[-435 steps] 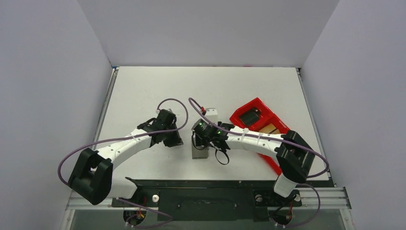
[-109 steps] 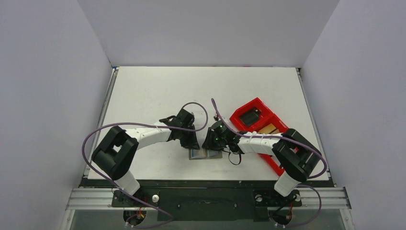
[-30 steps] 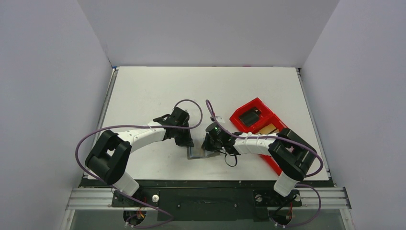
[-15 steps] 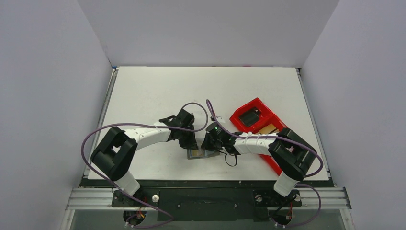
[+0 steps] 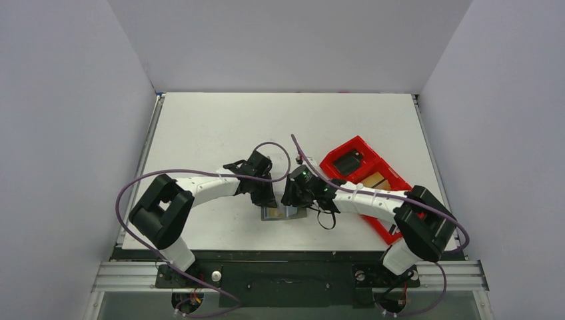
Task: Take the credit cards out of the card holder
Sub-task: Open the card holder at the center of the board, then remove the credit card from the card holder.
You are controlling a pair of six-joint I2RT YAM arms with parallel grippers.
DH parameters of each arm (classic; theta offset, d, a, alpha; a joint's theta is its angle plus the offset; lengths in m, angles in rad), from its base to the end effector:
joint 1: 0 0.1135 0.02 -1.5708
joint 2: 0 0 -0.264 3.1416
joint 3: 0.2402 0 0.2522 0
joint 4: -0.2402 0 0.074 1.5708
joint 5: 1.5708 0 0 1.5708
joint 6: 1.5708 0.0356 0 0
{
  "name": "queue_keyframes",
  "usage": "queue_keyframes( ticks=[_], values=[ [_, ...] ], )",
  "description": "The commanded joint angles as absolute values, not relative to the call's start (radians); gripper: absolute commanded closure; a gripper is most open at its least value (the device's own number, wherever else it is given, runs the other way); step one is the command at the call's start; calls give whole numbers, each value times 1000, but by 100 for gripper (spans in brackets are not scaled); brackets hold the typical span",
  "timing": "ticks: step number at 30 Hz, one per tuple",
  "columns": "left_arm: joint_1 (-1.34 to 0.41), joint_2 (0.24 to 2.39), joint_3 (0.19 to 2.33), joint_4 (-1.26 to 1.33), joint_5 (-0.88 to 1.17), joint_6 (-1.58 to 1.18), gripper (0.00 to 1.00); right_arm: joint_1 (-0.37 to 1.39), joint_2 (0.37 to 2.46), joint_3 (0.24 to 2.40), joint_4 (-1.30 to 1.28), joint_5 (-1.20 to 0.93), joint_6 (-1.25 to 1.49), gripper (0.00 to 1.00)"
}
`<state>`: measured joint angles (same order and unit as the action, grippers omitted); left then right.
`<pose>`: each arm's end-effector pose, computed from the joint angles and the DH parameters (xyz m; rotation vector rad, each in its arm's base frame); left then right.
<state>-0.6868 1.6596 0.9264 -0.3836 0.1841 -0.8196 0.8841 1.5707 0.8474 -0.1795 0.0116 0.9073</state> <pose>0.2382 -0.2037 0.1591 -0.1291 2.8621 -0.6454 0.1976 0.2404 0.1743 0.0358 2.6277 0.7023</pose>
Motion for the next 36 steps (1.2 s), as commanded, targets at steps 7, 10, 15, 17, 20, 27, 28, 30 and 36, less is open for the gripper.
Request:
queue_keyframes(
  ticks=[7, 10, 15, 17, 20, 27, 28, 30, 36],
  values=[
    [-726, 1698, 1004, -344, 185, -816, 94, 866, 1453, 897, -277, 76, 875, 62],
    [-739, 1706, 1020, -334, 195, -817, 94, 862, 1436, 887, -287, 87, 874, 63],
    [-750, 1709, 1041, -319, 203, -822, 93, 862, 1421, 874, -302, 105, 872, 63],
    [-753, 1707, 1044, -309, 209, -825, 93, 861, 1424, 868, -303, 109, 870, 63],
    [-756, 1712, 1049, -297, 217, -827, 93, 863, 1428, 855, -300, 113, 867, 63],
    [-744, 1698, 1040, -347, 147, -848, 93, 876, 1444, 818, -228, 114, 865, 59],
    [-726, 1674, 1031, -349, 141, -850, 93, 896, 1452, 835, -231, 124, 856, 58],
    [-693, 1639, 1002, -349, 133, -850, 93, 938, 1484, 879, -253, 164, 841, 57],
    [-601, 1561, 943, -382, 136, -823, 93, 1004, 1619, 1004, -335, 248, 827, 49]
  ],
)
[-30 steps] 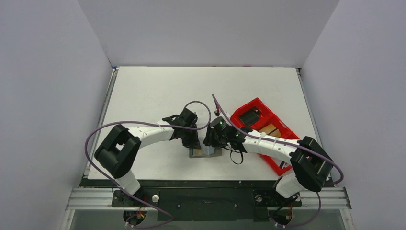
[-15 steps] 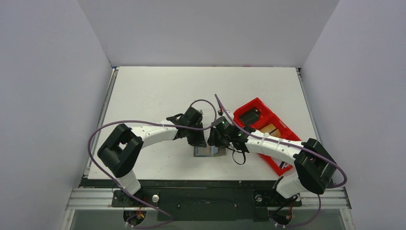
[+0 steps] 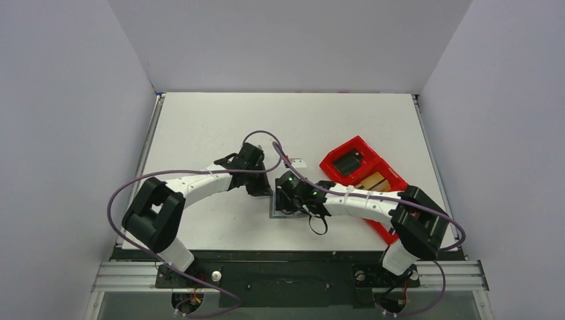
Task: Take the credit cards out of the card holder
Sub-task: Remove the credit card from the card holder.
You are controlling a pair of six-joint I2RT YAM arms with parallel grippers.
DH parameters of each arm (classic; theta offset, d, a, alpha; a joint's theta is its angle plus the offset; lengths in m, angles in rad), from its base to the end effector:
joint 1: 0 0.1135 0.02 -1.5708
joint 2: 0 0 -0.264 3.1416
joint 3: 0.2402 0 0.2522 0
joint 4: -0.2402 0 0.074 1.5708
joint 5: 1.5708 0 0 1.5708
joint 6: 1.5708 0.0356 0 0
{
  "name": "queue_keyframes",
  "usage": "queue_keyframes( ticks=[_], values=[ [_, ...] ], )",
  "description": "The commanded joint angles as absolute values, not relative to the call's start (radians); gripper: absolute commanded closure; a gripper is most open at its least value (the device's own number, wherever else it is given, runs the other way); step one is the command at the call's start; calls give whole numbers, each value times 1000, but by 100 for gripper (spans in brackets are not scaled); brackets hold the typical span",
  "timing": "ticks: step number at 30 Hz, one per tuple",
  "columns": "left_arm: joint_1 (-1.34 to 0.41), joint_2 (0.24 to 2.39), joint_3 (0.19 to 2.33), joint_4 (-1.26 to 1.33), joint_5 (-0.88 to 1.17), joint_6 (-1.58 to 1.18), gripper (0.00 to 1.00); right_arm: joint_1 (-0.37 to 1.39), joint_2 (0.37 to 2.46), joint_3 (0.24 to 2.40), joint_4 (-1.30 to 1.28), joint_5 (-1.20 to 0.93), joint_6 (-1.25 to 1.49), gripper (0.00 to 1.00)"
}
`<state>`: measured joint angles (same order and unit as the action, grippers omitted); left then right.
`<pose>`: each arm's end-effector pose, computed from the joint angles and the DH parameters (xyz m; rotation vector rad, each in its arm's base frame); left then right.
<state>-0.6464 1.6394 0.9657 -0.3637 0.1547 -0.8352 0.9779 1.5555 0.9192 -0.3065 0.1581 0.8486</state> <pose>0.2541 -0.1986 0.1769 -0.2029 2.7662 -0.6699 0.1794 0.2563 0.1918 -0.1006 2.5835 0.5392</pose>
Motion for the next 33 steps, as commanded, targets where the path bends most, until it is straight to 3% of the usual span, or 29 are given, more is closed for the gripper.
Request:
queue_keyframes(
  ticks=[1, 8, 13, 18, 25, 28, 31, 33],
  values=[
    [-584, 1549, 938, -386, 139, -820, 93, 1009, 1649, 1026, -355, 263, 827, 46],
    [-532, 1510, 905, -400, 154, -796, 93, 1014, 1753, 1082, -421, 312, 832, 40],
    [-526, 1513, 896, -395, 166, -793, 93, 1021, 1781, 1086, -412, 299, 832, 42],
    [-526, 1518, 892, -390, 175, -792, 93, 1022, 1790, 1075, -392, 279, 834, 57],
    [-525, 1515, 887, -391, 185, -786, 93, 1022, 1770, 1057, -339, 229, 819, 64],
    [-525, 1510, 884, -392, 189, -783, 93, 1022, 1767, 1048, -296, 197, 813, 76],
    [-526, 1499, 884, -393, 204, -780, 93, 1022, 1757, 1030, -226, 135, 811, 96],
    [-527, 1491, 886, -391, 217, -779, 93, 1020, 1752, 1014, -173, 93, 810, 100]
  ],
)
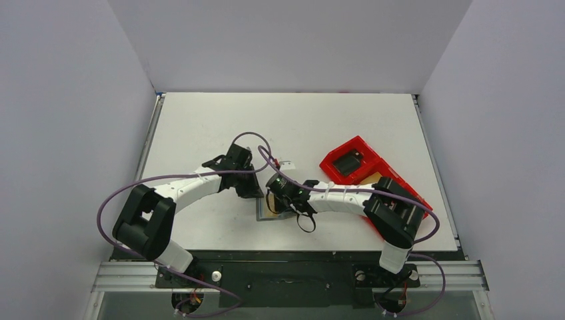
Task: Take the credit cards out of the card holder
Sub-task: Remove the credit card from the card holder.
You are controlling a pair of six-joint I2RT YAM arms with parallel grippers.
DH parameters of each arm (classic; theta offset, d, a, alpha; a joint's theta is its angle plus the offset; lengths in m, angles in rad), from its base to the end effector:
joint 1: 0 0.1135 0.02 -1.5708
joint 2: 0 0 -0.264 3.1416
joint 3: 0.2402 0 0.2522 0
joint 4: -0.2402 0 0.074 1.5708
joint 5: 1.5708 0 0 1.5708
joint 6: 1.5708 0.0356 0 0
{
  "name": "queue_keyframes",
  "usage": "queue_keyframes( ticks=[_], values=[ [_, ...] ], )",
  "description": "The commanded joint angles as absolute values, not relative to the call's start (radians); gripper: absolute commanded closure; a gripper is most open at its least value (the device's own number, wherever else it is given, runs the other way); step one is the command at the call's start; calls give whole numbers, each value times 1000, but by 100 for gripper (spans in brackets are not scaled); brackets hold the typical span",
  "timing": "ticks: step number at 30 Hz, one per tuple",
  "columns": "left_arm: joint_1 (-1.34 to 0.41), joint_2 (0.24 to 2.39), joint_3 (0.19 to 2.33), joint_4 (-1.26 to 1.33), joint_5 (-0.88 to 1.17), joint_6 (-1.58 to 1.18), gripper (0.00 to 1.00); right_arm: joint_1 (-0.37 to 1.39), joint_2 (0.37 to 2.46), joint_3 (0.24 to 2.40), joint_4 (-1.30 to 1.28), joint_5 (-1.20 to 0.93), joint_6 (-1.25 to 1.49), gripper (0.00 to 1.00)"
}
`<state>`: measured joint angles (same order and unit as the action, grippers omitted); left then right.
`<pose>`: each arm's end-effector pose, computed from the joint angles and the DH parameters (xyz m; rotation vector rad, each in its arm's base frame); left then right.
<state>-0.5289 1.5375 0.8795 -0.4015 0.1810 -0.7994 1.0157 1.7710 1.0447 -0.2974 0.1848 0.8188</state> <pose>0.2515 -0.1544 0.1799 -0.3091 2.7604 -0.6458 0.1912 0.2959 0.1613 -0.1906 2.6259 0.4380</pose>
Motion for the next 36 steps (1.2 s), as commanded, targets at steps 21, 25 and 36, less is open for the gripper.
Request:
queue_keyframes(
  ticks=[21, 25, 36],
  values=[
    [-601, 1620, 904, -364, 137, -835, 93, 939, 1705, 833, 177, -131, 890, 98],
    [-617, 1655, 904, -362, 114, -853, 99, 939, 1689, 839, 149, -113, 886, 91],
    [-619, 1656, 885, -361, 84, -876, 100, 976, 1615, 908, -112, 93, 810, 68]
  ],
)
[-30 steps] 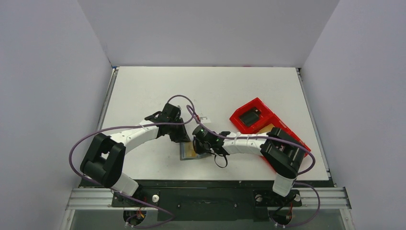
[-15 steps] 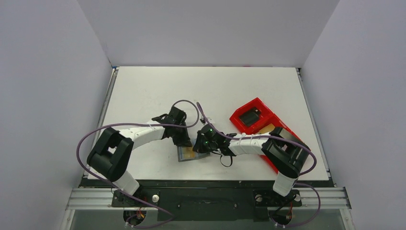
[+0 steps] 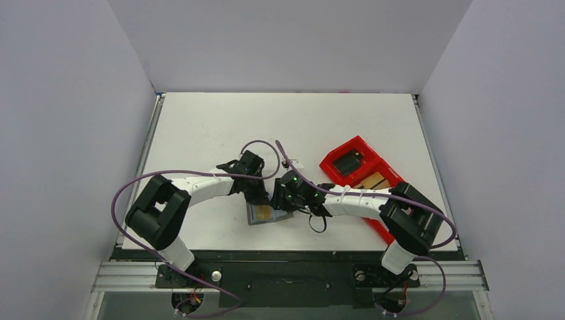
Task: Take the credit cards out of the card holder
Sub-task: Remove the credit card from the card holder.
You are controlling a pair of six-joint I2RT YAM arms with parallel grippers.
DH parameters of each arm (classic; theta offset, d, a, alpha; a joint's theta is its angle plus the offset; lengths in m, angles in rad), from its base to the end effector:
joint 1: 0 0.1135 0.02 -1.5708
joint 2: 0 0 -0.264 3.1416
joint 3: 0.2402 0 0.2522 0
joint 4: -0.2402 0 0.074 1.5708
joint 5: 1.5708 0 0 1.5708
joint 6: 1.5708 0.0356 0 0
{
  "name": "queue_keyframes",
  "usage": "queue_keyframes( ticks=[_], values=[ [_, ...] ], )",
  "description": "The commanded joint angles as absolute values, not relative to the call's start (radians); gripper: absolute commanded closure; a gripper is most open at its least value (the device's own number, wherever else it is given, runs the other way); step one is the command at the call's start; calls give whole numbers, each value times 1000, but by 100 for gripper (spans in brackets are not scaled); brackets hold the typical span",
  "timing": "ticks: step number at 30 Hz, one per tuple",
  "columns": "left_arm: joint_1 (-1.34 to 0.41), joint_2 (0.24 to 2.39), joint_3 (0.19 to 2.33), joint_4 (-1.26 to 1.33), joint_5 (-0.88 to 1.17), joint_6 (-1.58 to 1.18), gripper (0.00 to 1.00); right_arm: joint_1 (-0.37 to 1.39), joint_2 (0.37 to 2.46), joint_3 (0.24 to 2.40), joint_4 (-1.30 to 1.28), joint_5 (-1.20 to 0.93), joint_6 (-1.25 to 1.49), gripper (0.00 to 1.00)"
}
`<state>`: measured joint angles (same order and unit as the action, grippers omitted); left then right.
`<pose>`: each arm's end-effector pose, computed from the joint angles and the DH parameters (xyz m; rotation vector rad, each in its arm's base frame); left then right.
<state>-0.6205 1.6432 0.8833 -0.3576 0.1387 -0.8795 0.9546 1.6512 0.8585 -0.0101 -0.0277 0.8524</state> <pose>0.2460 -0.1818 0.1533 -0.3221 2.8259 -0.5916 0.1911 0.2715 0.1655 -0.1451 2.5576 0.8350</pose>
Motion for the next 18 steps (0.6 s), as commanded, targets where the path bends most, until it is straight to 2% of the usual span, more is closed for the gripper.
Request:
queue_keyframes(
  ticks=[1, 5, 8, 12, 14, 15, 18],
  values=[
    [-620, 1655, 885, -358, 87, -876, 100, 979, 1620, 910, -120, 99, 808, 69],
    [-622, 1655, 892, -356, 106, -868, 100, 998, 1639, 910, -128, 117, 806, 71],
    [-623, 1654, 897, -359, 112, -862, 100, 1009, 1641, 915, -129, 127, 803, 65],
    [-627, 1652, 902, -360, 119, -857, 100, 1011, 1652, 924, -143, 139, 798, 64],
    [-627, 1649, 904, -360, 124, -856, 100, 1012, 1657, 922, -151, 149, 802, 71],
    [-627, 1648, 904, -361, 124, -855, 100, 1011, 1661, 920, -155, 157, 808, 78],
    [-627, 1634, 905, -364, 128, -851, 100, 1008, 1670, 912, -164, 166, 818, 84]
  ],
)
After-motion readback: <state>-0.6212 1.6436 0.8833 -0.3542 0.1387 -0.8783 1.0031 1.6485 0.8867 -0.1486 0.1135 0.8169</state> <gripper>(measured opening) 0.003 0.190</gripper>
